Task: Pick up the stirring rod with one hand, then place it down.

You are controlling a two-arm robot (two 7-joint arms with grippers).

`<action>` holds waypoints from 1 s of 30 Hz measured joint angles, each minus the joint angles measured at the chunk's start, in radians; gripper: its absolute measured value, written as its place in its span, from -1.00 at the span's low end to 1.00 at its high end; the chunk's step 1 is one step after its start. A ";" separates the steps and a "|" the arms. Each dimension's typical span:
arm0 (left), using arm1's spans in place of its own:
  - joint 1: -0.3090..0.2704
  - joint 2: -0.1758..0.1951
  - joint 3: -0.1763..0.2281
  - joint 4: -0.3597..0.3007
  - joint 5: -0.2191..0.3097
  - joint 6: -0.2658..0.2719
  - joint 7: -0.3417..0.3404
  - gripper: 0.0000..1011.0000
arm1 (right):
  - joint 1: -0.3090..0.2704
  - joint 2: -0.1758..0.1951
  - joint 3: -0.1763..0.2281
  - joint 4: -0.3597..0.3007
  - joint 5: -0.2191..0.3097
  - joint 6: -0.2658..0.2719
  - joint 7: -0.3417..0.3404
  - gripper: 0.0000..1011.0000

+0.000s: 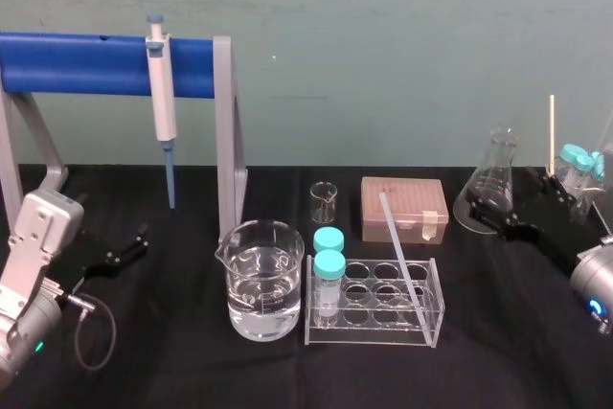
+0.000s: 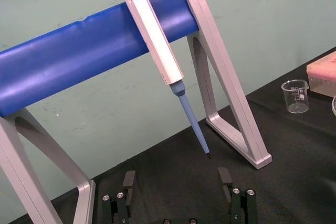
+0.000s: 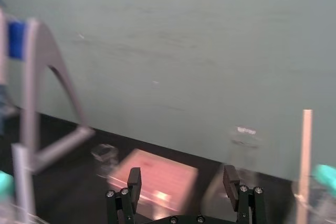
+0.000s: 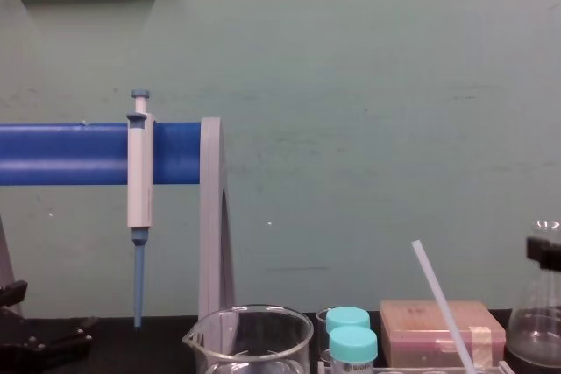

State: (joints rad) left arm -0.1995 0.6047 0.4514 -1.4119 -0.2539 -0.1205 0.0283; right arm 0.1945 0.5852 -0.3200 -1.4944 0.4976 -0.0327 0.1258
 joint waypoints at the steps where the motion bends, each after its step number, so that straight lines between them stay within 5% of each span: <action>1: 0.000 0.000 0.000 0.000 0.000 0.000 0.000 0.98 | 0.000 -0.001 0.008 -0.009 0.023 0.017 0.018 0.98; 4: 0.000 0.000 0.000 0.000 0.000 0.000 0.000 0.98 | 0.001 0.000 0.036 -0.054 0.127 0.106 0.105 0.98; 10: 0.000 0.000 0.000 0.000 0.000 0.000 0.000 0.98 | 0.002 0.015 0.034 -0.104 0.182 0.191 0.205 0.98; 20: 0.000 0.000 0.000 0.000 0.000 0.000 0.000 0.98 | 0.039 0.046 -0.041 -0.131 0.137 0.219 0.315 0.98; 30: 0.000 0.000 0.000 0.000 0.000 0.000 0.000 0.98 | 0.128 0.010 -0.119 -0.026 0.073 0.258 0.347 0.98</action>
State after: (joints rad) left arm -0.1995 0.6047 0.4514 -1.4120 -0.2538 -0.1205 0.0283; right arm 0.3226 0.5953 -0.4388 -1.5206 0.5708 0.2250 0.4730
